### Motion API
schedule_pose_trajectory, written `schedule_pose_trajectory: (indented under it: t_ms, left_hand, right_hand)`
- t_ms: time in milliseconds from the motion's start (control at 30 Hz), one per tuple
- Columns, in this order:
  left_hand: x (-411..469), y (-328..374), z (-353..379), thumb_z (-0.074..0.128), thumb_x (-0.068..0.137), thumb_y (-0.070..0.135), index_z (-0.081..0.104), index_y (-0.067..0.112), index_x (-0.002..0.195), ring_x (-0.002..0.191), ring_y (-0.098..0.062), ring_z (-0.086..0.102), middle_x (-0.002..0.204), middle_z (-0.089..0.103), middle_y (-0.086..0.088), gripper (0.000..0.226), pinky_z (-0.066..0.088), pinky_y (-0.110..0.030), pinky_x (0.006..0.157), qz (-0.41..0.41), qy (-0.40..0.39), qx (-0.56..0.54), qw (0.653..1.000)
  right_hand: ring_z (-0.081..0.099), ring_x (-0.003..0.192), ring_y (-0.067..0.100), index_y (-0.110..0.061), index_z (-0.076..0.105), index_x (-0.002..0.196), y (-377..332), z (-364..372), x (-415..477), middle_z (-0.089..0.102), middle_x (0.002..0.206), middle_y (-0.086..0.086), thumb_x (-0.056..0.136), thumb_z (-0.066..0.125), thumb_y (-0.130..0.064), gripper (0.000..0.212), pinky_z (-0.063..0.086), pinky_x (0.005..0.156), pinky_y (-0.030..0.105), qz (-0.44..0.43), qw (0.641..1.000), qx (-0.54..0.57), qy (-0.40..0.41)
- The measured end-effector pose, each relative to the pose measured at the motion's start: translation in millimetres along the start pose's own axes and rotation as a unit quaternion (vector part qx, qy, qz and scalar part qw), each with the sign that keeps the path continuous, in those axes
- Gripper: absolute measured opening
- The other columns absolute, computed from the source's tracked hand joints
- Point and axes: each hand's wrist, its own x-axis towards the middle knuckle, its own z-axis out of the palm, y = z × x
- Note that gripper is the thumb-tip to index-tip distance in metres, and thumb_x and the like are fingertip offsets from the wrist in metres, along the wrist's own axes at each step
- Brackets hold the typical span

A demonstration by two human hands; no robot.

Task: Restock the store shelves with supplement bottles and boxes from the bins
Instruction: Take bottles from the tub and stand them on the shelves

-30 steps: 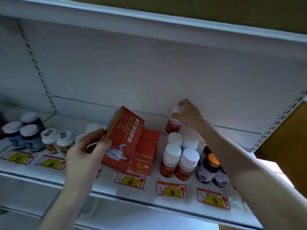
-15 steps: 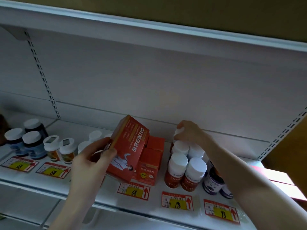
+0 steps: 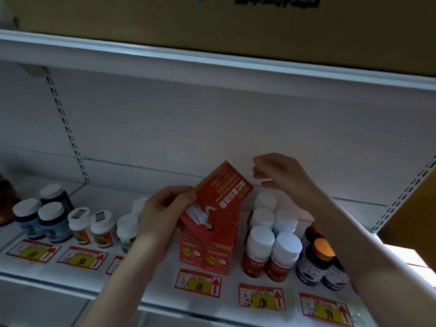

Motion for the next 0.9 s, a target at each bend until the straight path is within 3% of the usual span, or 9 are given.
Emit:
schedule_pose_trajectory:
  t_ms: [133,267,433,533,600,700,800,900]
  left_hand:
    - [10,7,10,0.065,0.077,0.007,0.068,0.010,0.077,0.068,-0.022,0.068,0.075,0.070,-0.010,0.004,0.056,-0.030,0.063,0.010,-0.047,0.009,0.999]
    - [7,11,18,0.069,0.065,0.024,0.069,0.013,0.074,0.072,-0.023,0.068,0.078,0.071,-0.010,0.014,0.054,-0.030,0.065,0.020,-0.088,0.006,0.996]
    - [1,15,26,0.076,0.063,0.050,0.059,0.010,0.075,0.068,-0.020,0.065,0.074,0.068,-0.009,0.044,0.049,-0.033,0.067,0.042,-0.170,0.150,0.973]
    - [0,16,40,0.074,0.074,0.040,0.053,0.016,0.086,0.068,-0.012,0.064,0.080,0.066,-0.003,0.034,0.049,-0.026,0.062,0.046,-0.181,0.188,0.964]
    - [-2,18,50,0.067,0.081,0.030,0.049,0.022,0.107,0.073,-0.011,0.064,0.089,0.063,-0.001,0.032,0.051,-0.018,0.059,0.049,-0.175,0.176,0.967]
    - [-4,16,61,0.063,0.085,0.028,0.032,0.034,0.133,0.076,-0.008,0.065,0.091,0.057,0.008,0.058,0.052,-0.018,0.062,0.080,-0.178,0.148,0.970]
    - [-4,14,72,0.060,0.088,0.022,0.020,0.046,0.138,0.065,-0.002,0.067,0.085,0.056,0.012,0.068,0.052,-0.015,0.055,0.077,-0.201,0.077,0.974]
    - [-1,6,87,0.057,0.090,0.023,0.027,0.043,0.138,0.073,-0.006,0.067,0.089,0.058,0.004,0.060,0.053,-0.018,0.060,0.080,-0.221,0.081,0.969]
  right_hand:
    - [0.066,0.097,0.014,-0.022,0.062,0.110,-7,0,-17,0.069,0.104,0.002,0.088,0.056,-0.034,0.025,0.053,0.089,0.032,0.016,0.994,-0.008,-0.104]
    - [0.068,0.095,0.023,-0.020,0.065,0.107,0,-3,-25,0.071,0.100,0.011,0.086,0.061,-0.022,0.021,0.053,0.090,0.042,-0.007,0.998,0.013,-0.055]
    - [0.067,0.085,0.005,-0.017,0.066,0.105,-4,-10,-39,0.070,0.095,-0.002,0.086,0.060,-0.014,0.020,0.054,0.074,0.017,-0.042,0.997,0.022,-0.053]
    - [0.065,0.081,0.000,-0.015,0.065,0.101,-6,-6,-48,0.068,0.093,-0.002,0.086,0.060,-0.010,0.017,0.053,0.072,0.013,-0.057,0.998,0.014,-0.015]
    - [0.066,0.086,0.005,-0.018,0.064,0.097,-3,-5,-51,0.068,0.097,0.003,0.087,0.060,-0.013,0.012,0.054,0.080,0.020,-0.041,0.994,0.066,0.079]
    - [0.066,0.094,0.018,-0.016,0.062,0.101,7,-7,-65,0.068,0.100,0.008,0.089,0.058,-0.024,0.015,0.053,0.086,0.030,0.018,0.973,0.145,0.178]
    - [0.068,0.095,0.021,-0.016,0.059,0.111,22,-6,-88,0.069,0.104,0.011,0.087,0.057,-0.034,0.030,0.055,0.086,0.036,0.057,0.979,0.140,0.138]
    - [0.067,0.097,0.029,-0.017,0.061,0.112,30,-7,-107,0.068,0.107,0.014,0.076,0.061,-0.040,0.042,0.055,0.085,0.043,0.080,0.978,0.165,0.101]
